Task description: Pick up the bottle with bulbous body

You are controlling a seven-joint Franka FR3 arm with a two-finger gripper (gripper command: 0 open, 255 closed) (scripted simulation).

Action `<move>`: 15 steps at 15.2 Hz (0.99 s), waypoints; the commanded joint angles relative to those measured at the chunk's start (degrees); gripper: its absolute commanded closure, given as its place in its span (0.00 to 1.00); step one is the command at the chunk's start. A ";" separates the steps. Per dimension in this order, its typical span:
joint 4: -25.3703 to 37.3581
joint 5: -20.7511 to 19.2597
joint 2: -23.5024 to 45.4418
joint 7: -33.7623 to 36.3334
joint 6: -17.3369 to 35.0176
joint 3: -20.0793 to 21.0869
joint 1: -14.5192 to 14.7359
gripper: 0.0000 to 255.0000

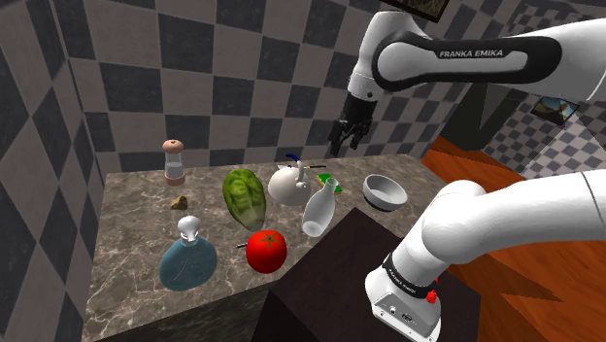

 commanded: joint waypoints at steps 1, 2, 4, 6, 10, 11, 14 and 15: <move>-3.15 -0.85 1.68 -0.90 5.10 -1.20 -0.71 0.00; -4.30 -1.24 2.70 -1.34 7.35 -1.79 -1.07 0.00; -6.35 -2.04 5.15 -2.21 12.02 -3.01 -1.78 0.00; -8.06 -2.79 8.15 -3.11 16.89 -4.27 -2.47 0.00; -10.31 -3.95 15.83 -5.08 27.14 -6.89 -3.65 0.00; -10.57 -4.09 17.69 -5.54 29.34 -7.45 -3.84 0.00; -11.42 -4.06 20.14 -5.63 32.62 -7.74 -3.73 0.00; -11.67 -4.03 21.00 -5.67 33.74 -7.83 -3.69 0.00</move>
